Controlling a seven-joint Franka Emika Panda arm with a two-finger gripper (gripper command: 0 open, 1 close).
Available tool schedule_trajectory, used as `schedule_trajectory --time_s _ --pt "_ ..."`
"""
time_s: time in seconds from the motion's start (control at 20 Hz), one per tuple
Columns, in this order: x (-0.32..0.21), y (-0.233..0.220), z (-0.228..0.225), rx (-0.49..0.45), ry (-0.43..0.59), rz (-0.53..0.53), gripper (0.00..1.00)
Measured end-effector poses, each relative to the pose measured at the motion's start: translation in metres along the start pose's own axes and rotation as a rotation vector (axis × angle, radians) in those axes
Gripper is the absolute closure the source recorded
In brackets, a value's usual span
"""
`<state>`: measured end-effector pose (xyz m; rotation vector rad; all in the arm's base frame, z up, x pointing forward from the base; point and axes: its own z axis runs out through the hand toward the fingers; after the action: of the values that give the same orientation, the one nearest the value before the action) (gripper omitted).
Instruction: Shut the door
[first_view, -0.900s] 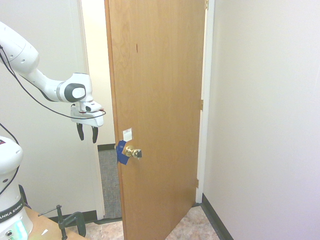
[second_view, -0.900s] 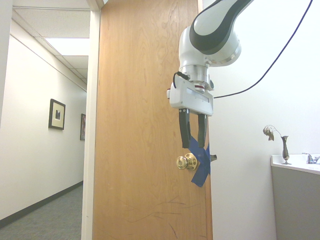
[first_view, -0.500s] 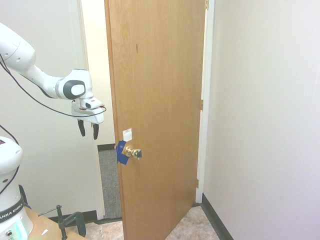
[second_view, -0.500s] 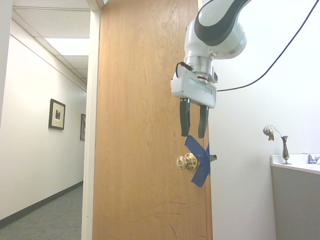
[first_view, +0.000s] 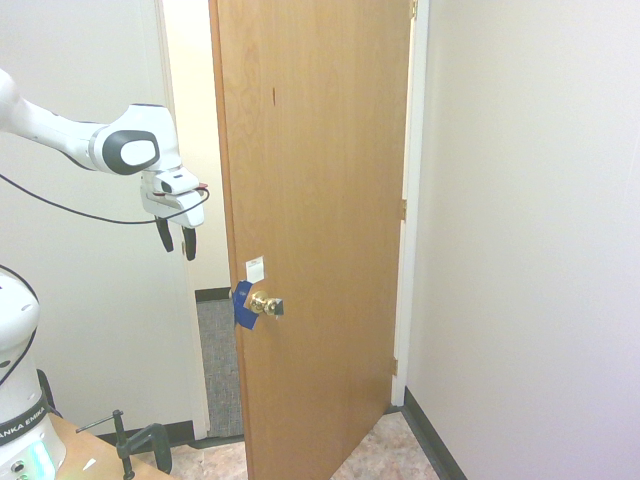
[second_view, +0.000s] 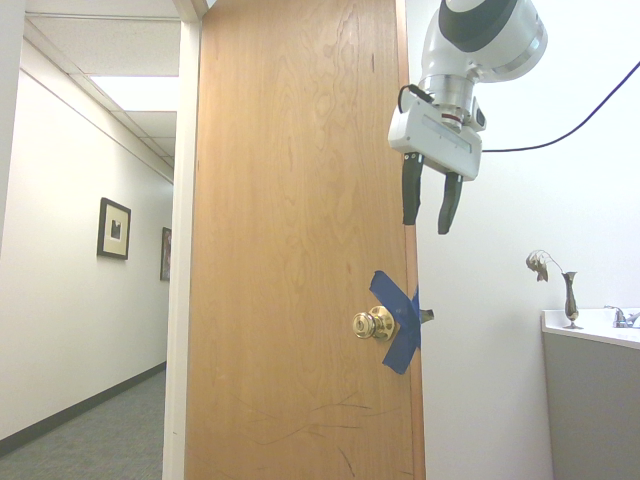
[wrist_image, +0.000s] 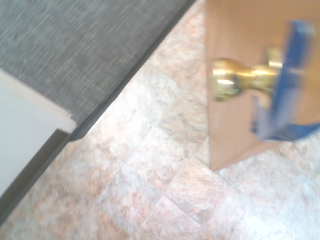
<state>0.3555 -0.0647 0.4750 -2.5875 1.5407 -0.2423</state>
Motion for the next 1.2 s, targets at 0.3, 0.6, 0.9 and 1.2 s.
schedule_trajectory --time_s 0.3,0.6,0.9,1.2 --pt "0.053 0.054 -0.010 0.019 0.002 0.175 0.00" --pt "0.087 0.091 -0.018 0.042 0.004 0.293 0.00" --pt "0.134 0.124 -0.007 0.036 -0.015 0.410 0.00" --pt "0.174 0.111 0.009 0.110 0.015 0.511 0.00"
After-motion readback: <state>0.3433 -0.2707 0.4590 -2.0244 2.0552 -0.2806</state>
